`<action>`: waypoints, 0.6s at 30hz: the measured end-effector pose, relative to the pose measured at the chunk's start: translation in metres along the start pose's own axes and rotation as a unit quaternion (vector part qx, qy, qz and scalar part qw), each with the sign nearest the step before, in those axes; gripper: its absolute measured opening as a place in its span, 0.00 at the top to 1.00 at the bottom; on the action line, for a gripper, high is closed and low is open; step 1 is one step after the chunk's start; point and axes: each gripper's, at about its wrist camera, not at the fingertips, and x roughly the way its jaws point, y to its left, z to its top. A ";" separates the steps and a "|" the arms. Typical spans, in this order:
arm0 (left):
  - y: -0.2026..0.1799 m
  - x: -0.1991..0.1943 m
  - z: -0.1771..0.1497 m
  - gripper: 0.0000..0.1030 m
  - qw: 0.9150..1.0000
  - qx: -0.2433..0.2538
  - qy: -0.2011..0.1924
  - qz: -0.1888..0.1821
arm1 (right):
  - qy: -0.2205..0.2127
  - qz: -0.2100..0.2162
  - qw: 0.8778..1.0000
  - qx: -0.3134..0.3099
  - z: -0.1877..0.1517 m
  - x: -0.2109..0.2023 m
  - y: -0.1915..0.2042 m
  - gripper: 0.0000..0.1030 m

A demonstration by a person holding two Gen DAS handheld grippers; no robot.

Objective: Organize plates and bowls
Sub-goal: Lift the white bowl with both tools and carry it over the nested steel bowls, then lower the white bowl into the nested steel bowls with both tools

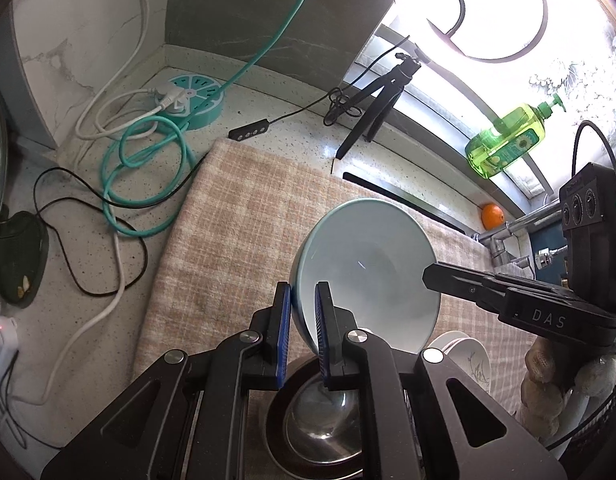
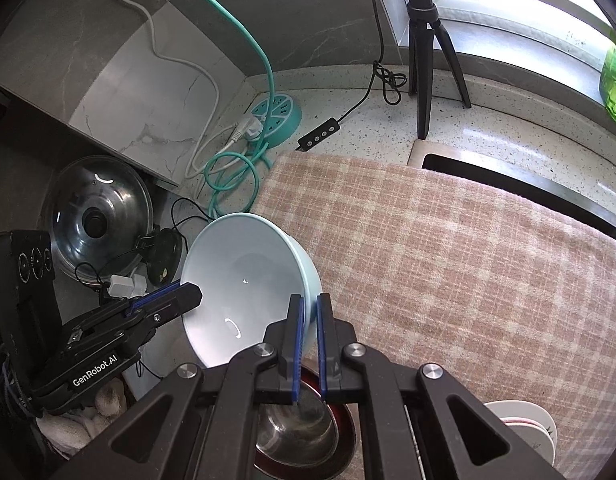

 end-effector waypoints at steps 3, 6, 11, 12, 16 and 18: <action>-0.002 -0.003 -0.007 0.90 1.000 -0.003 0.001 0.002 | 0.003 0.002 1.000 -0.002 -0.009 -0.002 0.000 0.94; -0.003 -0.005 -0.016 0.90 1.000 -0.006 0.002 0.002 | 0.007 0.005 1.000 -0.005 -0.017 -0.004 -0.001 0.94; -0.006 -0.008 -0.028 0.90 1.000 -0.009 0.006 0.002 | 0.013 0.010 1.000 -0.002 -0.029 -0.005 -0.003 0.94; -0.007 -0.009 -0.030 0.90 1.000 -0.009 0.006 0.002 | 0.014 0.010 1.000 -0.002 -0.032 -0.005 -0.003 0.94; -0.008 -0.009 -0.040 0.90 1.000 -0.011 0.009 0.005 | 0.014 0.013 1.000 -0.002 -0.041 -0.007 -0.004 0.94; -0.008 -0.008 -0.045 0.90 1.000 -0.013 0.013 0.004 | 0.013 0.015 1.000 -0.001 -0.046 -0.008 -0.004 0.94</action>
